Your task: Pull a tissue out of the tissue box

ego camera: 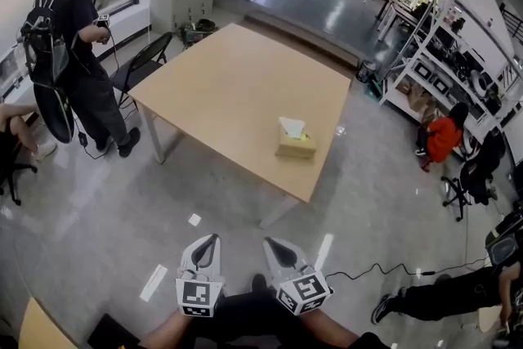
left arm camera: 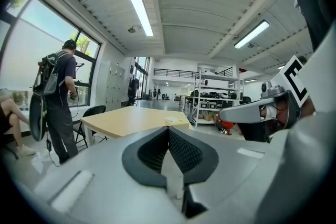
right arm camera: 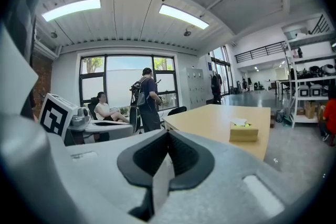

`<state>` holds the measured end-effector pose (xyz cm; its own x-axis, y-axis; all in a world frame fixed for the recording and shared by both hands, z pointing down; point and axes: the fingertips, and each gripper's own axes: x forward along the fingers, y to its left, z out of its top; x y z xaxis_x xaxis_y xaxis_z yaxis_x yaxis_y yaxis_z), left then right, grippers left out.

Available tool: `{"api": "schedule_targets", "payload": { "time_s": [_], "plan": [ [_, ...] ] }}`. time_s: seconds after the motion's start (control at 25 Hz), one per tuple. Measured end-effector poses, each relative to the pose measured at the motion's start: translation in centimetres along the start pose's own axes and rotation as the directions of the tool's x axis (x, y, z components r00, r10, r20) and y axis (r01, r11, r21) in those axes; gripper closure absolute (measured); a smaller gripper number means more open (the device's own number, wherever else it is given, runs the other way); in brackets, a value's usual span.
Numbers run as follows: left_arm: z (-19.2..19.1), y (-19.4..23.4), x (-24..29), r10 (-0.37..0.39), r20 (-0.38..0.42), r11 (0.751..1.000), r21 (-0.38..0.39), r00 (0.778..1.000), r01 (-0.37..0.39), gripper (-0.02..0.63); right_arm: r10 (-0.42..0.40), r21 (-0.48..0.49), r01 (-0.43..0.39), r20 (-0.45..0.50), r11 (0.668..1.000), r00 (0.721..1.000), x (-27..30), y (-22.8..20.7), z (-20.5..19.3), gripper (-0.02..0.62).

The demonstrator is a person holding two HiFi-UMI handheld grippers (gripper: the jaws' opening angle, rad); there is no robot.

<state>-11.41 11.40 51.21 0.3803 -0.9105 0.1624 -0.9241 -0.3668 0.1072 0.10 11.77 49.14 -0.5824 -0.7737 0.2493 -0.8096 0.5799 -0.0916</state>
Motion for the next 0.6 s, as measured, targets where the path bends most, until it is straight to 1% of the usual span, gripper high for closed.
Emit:
{"api": "schedule_targets", "payload": {
  "time_s": [0.08,0.12,0.16,0.28,0.32,0.36,0.4,0.48,0.6],
  "plan": [
    [0.5,0.6,-0.3,0.011,0.001,1.000,-0.002,1.000,-0.011,0.584,0.003,0.000,-0.003,-0.004,1.000,1.000,0.5,0.0,0.4,0.604],
    [0.9,0.9,-0.3,0.017,-0.001,1.000,-0.004,1.000,-0.017,0.559,0.006,0.002,-0.006,-0.005,1.000,1.000,0.9,-0.1,0.7,0.603],
    [1.3,1.1,-0.2,0.023,-0.006,1.000,-0.010,1.000,-0.023,0.549,0.010,0.005,-0.010,-0.007,1.000,1.000,1.4,-0.3,0.8,0.603],
    [1.6,1.5,1.3,0.038,-0.015,0.999,-0.021,0.999,-0.038,0.533,0.023,0.009,-0.022,-0.026,1.000,0.999,3.2,-1.7,0.3,0.601],
    [1.5,1.6,2.1,0.039,-0.012,0.999,-0.017,0.999,-0.039,0.532,0.027,0.012,-0.027,-0.037,1.000,0.999,3.8,-2.4,0.0,0.575],
    [1.4,1.6,2.9,0.041,-0.009,0.999,-0.012,0.999,-0.041,0.533,0.028,0.016,-0.027,-0.048,0.999,0.998,4.4,-3.2,-0.2,0.545],
    [1.4,1.8,3.7,0.046,-0.007,0.999,-0.005,0.999,-0.046,0.543,0.026,0.022,-0.025,-0.059,0.999,0.998,5.0,-4.1,-0.5,0.537],
    [1.9,2.5,5.4,0.071,-0.007,0.997,0.011,0.997,-0.070,0.588,0.019,0.036,-0.017,-0.072,0.999,0.997,6.4,-5.8,-1.0,0.528],
    [2.3,3.1,8.8,0.089,-0.005,0.995,0.041,0.996,-0.089,0.588,0.007,0.043,-0.004,-0.076,0.999,0.997,8.6,-9.2,-0.9,0.517]
  ]
}}
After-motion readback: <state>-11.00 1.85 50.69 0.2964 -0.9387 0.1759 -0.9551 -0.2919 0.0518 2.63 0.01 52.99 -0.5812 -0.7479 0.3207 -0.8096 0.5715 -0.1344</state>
